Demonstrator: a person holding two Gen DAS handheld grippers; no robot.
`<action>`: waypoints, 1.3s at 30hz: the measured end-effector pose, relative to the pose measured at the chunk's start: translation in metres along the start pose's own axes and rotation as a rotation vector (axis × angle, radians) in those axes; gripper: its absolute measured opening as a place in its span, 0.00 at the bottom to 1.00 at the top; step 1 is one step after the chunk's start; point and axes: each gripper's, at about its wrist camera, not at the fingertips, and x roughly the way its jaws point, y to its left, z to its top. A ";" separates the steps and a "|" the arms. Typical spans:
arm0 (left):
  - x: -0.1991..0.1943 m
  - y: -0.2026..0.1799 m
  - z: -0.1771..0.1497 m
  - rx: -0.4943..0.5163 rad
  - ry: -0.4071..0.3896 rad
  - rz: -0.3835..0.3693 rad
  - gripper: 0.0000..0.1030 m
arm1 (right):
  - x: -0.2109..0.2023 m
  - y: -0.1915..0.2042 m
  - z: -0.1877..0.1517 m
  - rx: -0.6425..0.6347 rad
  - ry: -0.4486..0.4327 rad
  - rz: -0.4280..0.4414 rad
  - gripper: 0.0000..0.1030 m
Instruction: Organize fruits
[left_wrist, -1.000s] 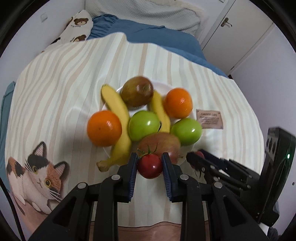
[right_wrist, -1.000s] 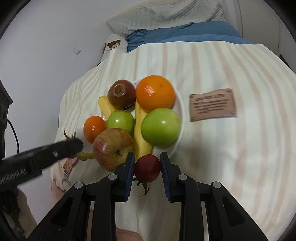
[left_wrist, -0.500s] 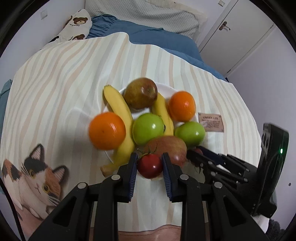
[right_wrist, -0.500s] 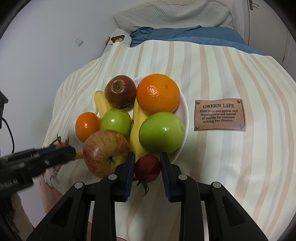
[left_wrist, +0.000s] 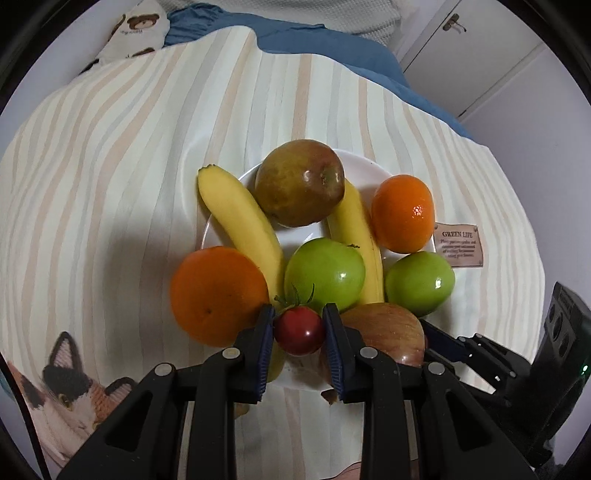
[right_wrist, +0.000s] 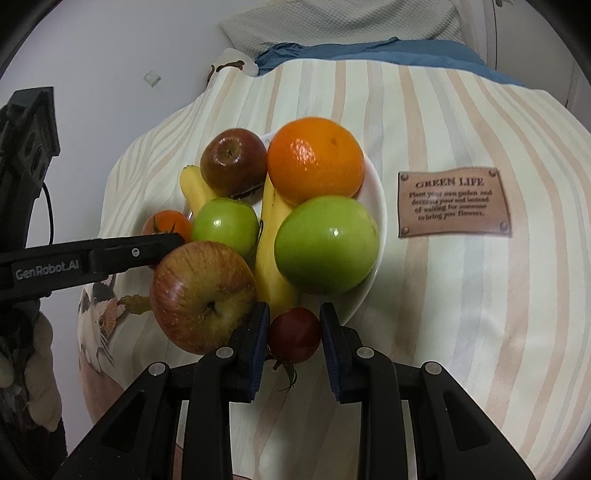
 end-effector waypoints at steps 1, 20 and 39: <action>0.001 0.000 0.000 -0.002 0.001 -0.003 0.24 | 0.001 0.000 0.000 0.001 -0.003 -0.002 0.30; -0.032 -0.005 0.004 -0.029 -0.060 0.002 0.90 | -0.020 -0.011 0.002 0.110 -0.025 -0.007 0.79; -0.082 -0.011 -0.062 0.030 -0.150 0.272 0.91 | -0.100 0.034 -0.009 0.081 -0.050 -0.224 0.97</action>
